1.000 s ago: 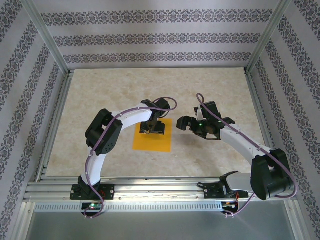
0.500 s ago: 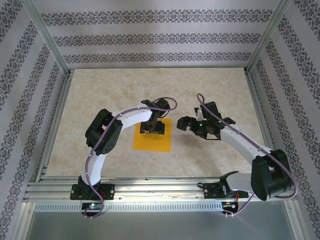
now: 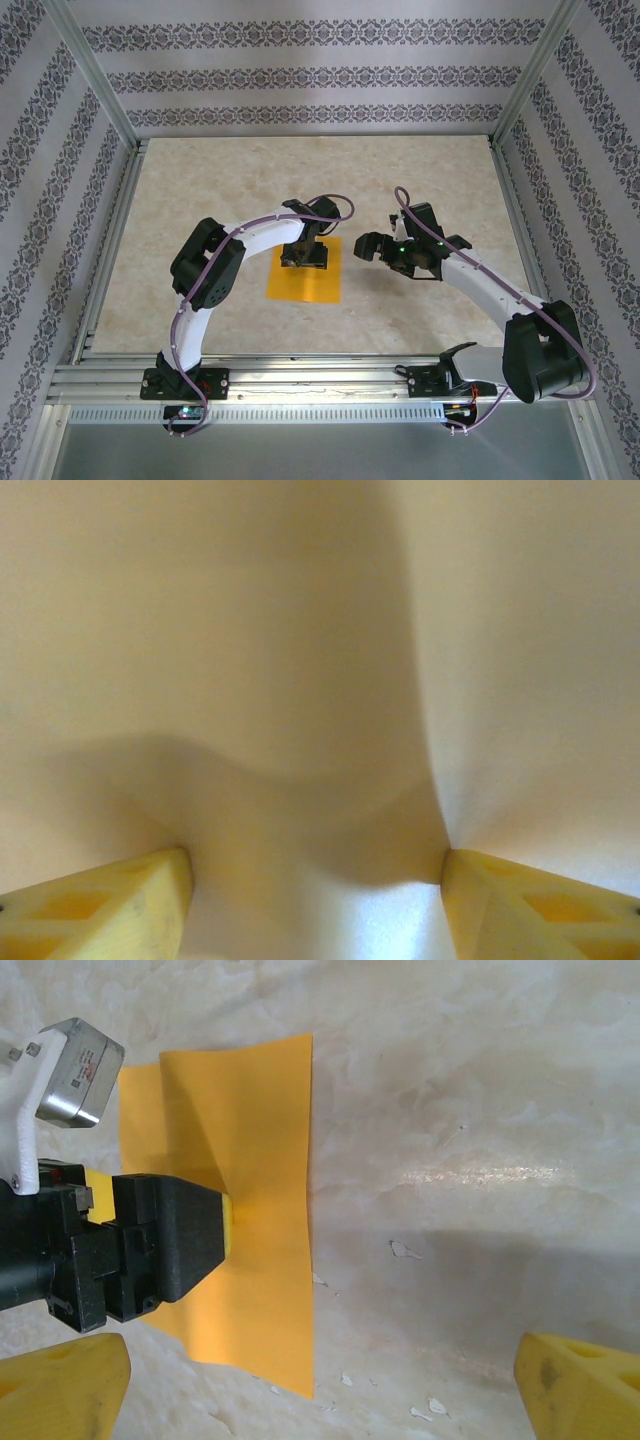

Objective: Fold a paper plane with a square sheet of paper (pick it up from the middle)
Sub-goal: First fold the square sheet of paper in half at the center of the table.

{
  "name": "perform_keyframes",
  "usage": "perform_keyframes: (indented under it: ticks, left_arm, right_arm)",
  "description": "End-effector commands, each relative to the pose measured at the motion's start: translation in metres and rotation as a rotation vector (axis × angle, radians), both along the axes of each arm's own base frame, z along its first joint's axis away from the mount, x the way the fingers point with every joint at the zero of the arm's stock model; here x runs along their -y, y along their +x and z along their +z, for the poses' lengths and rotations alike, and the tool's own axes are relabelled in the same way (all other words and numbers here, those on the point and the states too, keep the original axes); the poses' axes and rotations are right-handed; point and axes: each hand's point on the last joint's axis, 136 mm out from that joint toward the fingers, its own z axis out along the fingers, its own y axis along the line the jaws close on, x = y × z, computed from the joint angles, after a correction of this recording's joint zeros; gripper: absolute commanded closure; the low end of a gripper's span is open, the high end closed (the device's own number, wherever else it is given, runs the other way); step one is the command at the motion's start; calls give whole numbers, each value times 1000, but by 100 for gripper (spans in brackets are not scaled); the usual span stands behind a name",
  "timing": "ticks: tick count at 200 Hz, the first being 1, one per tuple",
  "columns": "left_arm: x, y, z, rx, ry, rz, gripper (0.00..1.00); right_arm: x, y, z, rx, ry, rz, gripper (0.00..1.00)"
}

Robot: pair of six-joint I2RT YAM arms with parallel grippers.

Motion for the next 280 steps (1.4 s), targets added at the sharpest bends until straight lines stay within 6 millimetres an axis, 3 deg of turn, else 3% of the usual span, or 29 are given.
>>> perform_keyframes:
  ticks: [1,47,86,108,187,229,280]
  left_arm:
    - [7,-16,-30,-80,-3,-44,39]
    - [15,-8,-12,-21,-44,-67,53]
    - [24,2,8,53,-111,-79,55]
    - [35,5,20,96,-188,-93,61]
    - [47,3,32,102,-274,-114,69]
    - [76,4,74,125,-495,-129,68]
    - [105,13,131,131,-947,-54,69]
  right_arm:
    - [3,-2,1,1,-21,-23,2]
    - [12,1,6,27,-34,-73,2]
    - [21,2,9,49,-37,-115,2]
    - [28,3,11,62,-36,-149,2]
    - [58,1,16,112,-24,-290,2]
    - [70,-1,18,137,-15,-329,2]
    - [71,4,34,204,102,-359,2]
